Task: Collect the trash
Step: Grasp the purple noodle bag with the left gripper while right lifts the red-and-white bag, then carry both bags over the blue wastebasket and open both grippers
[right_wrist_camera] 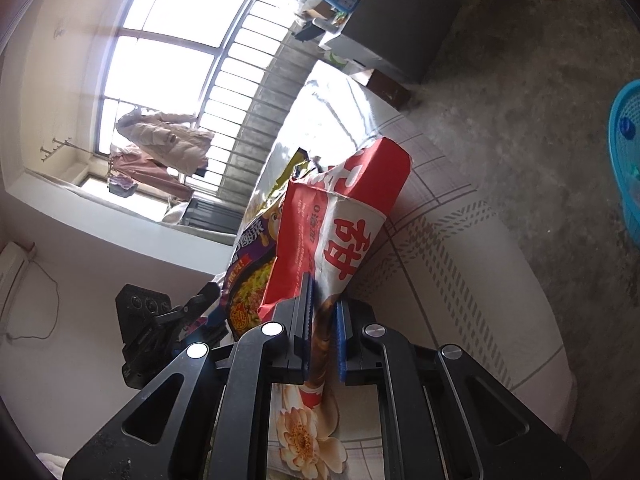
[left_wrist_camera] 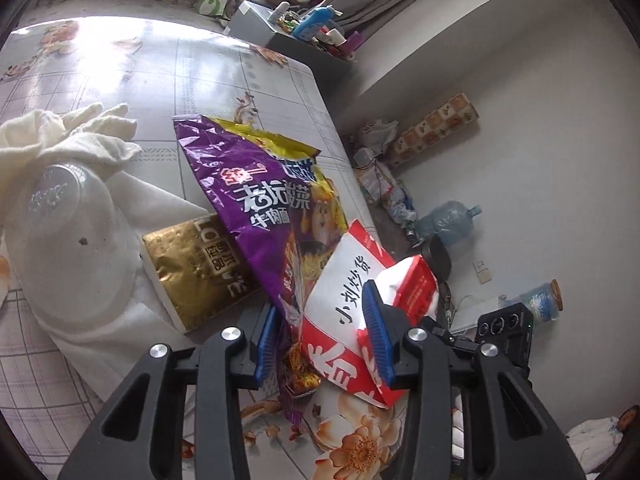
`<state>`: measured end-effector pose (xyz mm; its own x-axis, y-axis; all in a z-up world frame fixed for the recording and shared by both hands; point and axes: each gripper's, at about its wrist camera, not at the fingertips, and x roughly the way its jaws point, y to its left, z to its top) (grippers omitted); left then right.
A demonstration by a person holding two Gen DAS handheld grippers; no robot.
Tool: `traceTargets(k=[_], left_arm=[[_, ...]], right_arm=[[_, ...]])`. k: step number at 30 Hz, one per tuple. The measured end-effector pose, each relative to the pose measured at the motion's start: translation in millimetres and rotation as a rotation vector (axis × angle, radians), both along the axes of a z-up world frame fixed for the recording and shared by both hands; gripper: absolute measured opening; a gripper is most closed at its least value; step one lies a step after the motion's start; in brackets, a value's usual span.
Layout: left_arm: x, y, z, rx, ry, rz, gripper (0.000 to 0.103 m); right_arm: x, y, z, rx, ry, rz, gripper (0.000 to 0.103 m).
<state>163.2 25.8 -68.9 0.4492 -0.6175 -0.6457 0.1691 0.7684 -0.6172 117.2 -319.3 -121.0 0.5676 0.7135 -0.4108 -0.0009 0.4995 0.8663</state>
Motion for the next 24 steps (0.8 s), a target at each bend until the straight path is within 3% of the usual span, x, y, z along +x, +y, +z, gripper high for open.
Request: traceTargets(k=[2, 4, 10, 15, 20, 24], left_arm=[[-1, -5, 5, 0.039, -0.018, 0.002, 0.016], [-3, -9, 11, 0.071, -0.048, -0.005, 0.005], [-23, -25, 64, 0.121, -0.232, -0.052, 0.001], [-32, -53, 120, 0.123, -0.403, -0.130, 0.001], [-23, -114, 146, 0.136, -0.484, -0.268, 0.001], [-10, -183, 136, 0.201, -0.471, -0.402, 0.001]], right_arm=[[-3, -1, 6, 0.004, -0.018, -0.001, 0.006], [-7, -4, 13, 0.020, -0.036, -0.005, 0.006], [-23, -30, 47, 0.087, -0.121, -0.055, 0.005], [-57, -78, 98, 0.031, -0.255, -0.193, 0.005], [-109, -146, 129, -0.142, -0.315, -0.440, 0.005], [-139, -186, 122, -0.316, -0.232, -0.619, 0.005]])
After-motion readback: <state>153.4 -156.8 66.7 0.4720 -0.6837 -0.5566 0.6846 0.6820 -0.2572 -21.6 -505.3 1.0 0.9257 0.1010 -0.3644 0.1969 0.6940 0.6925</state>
